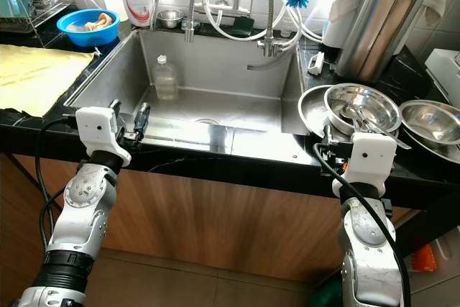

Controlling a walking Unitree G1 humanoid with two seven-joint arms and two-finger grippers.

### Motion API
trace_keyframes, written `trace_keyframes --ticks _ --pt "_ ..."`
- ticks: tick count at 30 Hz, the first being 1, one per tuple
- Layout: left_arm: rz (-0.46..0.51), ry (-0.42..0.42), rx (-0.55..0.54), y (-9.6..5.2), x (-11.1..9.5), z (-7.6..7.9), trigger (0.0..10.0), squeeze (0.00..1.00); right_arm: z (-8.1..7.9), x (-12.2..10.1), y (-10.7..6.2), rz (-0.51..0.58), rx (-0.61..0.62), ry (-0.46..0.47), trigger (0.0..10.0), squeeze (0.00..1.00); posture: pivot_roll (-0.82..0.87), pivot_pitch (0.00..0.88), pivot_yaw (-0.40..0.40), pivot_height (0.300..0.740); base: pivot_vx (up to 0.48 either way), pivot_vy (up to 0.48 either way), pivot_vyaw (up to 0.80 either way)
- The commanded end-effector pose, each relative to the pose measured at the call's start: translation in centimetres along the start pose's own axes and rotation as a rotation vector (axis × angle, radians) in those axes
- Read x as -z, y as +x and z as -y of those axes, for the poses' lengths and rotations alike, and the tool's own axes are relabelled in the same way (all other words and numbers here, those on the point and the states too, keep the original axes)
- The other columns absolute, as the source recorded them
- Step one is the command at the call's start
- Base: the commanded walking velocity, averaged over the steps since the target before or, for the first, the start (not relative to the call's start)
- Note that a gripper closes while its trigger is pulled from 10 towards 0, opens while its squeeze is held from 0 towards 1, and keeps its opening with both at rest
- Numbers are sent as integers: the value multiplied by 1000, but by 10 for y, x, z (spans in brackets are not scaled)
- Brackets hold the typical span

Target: Kitchen organization

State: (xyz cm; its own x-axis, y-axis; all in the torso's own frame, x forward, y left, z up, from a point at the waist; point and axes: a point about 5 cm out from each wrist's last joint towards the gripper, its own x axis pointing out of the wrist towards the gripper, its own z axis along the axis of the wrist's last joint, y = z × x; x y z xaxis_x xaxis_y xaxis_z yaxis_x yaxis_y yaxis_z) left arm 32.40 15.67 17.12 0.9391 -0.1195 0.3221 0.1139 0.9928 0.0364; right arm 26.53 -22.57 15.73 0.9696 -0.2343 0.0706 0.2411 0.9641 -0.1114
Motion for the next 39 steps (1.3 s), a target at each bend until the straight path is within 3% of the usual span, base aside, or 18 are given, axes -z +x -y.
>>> trace_keyframes --ticks 1,2,39 --pt "7 -9 1 0 -1 0 10000 0 3 1 2 -13 16 -5 8667 0 3 0 -48 740 0 0 0" --pt "6 -8 -1 0 -1 -1 10000 0 3 1 2 -13 16 -5 0 0 3 0 -48 740 0 0 0" --pt "4 -15 6 7 -3 -2 10000 0 3 -8 14 27 27 -13 0 0 -13 0 -29 740 0 0 0"
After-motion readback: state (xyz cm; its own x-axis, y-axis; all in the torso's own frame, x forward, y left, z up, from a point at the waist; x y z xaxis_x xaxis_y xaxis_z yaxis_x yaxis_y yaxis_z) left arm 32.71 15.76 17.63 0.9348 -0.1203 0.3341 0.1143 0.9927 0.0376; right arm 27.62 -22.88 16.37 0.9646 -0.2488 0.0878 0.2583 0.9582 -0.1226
